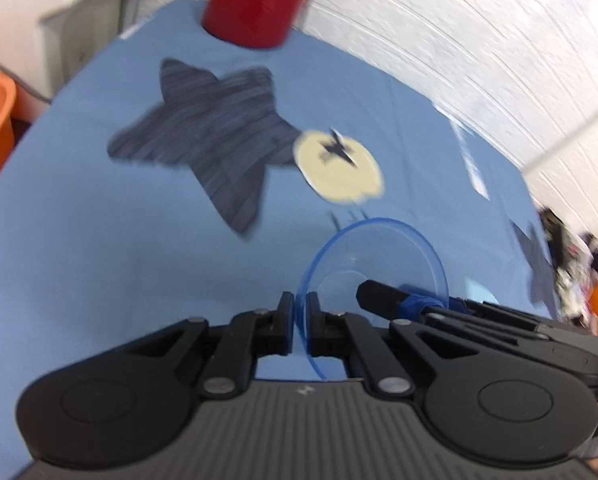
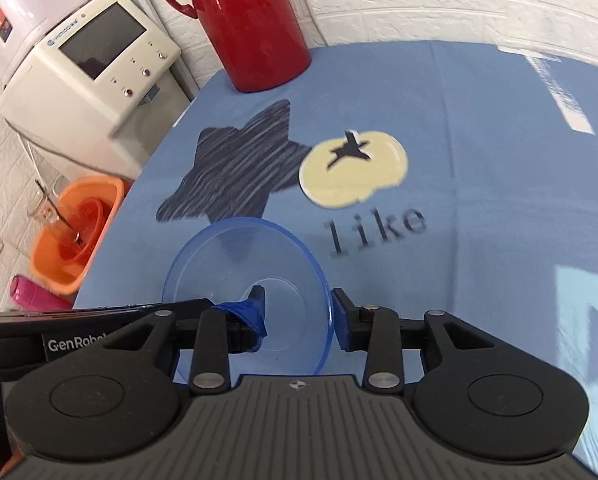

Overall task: Organize plates and bowls
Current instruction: 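Carry the blue bowl with both grippers and lower it into the red bowl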

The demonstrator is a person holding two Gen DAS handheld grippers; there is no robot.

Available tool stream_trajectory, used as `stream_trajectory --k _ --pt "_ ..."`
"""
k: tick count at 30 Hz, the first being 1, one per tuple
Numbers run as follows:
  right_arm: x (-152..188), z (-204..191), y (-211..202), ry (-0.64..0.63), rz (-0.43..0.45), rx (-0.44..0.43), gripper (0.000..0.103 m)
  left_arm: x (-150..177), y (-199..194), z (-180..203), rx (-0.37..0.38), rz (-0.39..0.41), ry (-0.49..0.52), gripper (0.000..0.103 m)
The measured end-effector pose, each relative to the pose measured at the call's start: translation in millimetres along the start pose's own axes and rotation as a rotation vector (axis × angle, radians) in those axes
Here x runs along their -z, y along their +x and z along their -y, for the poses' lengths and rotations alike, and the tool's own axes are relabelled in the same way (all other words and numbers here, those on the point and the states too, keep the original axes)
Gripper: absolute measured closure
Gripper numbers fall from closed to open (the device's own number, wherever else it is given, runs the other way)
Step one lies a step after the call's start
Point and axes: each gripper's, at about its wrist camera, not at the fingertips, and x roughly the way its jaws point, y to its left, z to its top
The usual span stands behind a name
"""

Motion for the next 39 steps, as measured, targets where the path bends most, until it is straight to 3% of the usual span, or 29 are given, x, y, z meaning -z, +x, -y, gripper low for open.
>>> stream_trajectory --k 10,13,19,27,30,31,32,39 --pt "117.6 7.0 -130.3 0.0 0.003 0.12 0.08 129.2 -66.7 81.3 0.133 -0.066 0.16 0.103" --pt "158.4 15.8 -152.8 0.035 0.001 0.142 0.079 169.4 -72.5 99.9 0.14 -0.093 0.211 0.103" --pt "202.1 25.6 -159.3 0.069 -0.015 0.151 0.079 222.6 -69.8 118.3 0.085 -0.124 0.282 0.103" --pt "219.9 35.7 -154.8 0.074 -0.021 0.162 0.079 234.6 -59.9 123.3 0.034 -0.128 0.338 0.103" --pt "223.9 42.4 -159.2 0.084 -0.011 0.171 0.08 233.7 -62.1 126.7 0.021 -0.104 0.359 0.083" --pt "223.5 44.6 -159.9 0.092 -0.012 0.18 0.079 232.8 -63.6 126.8 0.017 -0.097 0.361 0.062" --pt "225.2 47.6 -161.7 0.097 -0.011 0.185 0.079 232.2 -66.1 126.3 0.016 -0.083 0.36 0.058" --pt "227.9 64.1 -180.6 0.145 0.042 0.197 0.079 223.2 -93.3 110.9 0.05 -0.015 0.353 0.058"
